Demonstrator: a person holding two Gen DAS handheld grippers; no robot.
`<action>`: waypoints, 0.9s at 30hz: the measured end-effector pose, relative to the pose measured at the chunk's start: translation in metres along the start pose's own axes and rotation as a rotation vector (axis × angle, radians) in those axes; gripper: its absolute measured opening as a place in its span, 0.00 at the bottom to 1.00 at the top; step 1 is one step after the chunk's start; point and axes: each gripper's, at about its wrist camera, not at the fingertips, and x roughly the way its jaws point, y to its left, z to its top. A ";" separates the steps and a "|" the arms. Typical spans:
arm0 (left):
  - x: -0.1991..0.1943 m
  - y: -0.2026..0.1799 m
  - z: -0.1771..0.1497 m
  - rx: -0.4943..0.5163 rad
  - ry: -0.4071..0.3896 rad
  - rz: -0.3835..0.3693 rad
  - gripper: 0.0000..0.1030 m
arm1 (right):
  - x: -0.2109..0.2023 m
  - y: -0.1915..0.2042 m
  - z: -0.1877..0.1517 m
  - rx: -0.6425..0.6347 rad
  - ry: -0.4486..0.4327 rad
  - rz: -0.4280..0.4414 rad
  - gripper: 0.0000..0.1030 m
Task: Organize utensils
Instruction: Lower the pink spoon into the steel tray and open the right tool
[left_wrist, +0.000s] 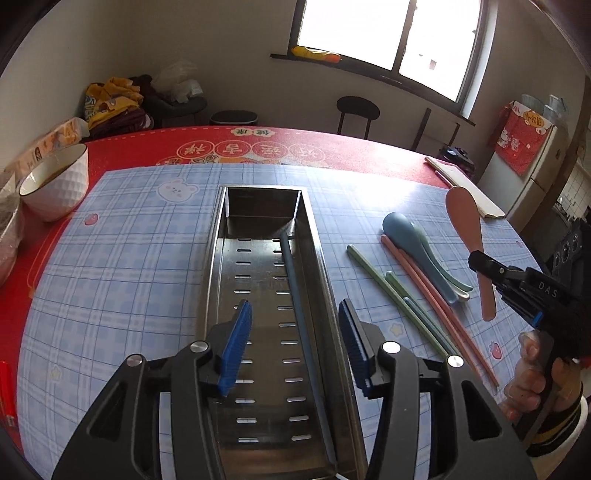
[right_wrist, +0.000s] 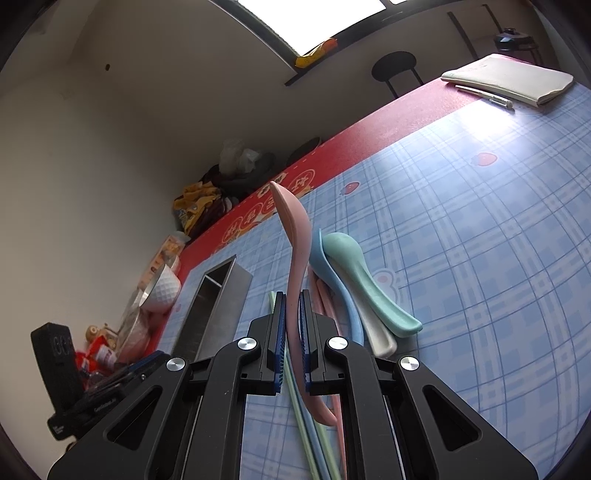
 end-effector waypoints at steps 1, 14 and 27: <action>-0.004 0.002 -0.004 0.021 -0.020 0.011 0.54 | 0.001 0.001 0.000 -0.002 0.000 -0.002 0.07; -0.019 0.044 -0.019 0.107 -0.159 0.011 0.94 | 0.016 0.031 -0.014 0.014 0.070 -0.031 0.07; -0.035 0.095 -0.022 -0.023 -0.252 0.021 0.94 | 0.103 0.137 -0.018 -0.094 0.239 -0.092 0.07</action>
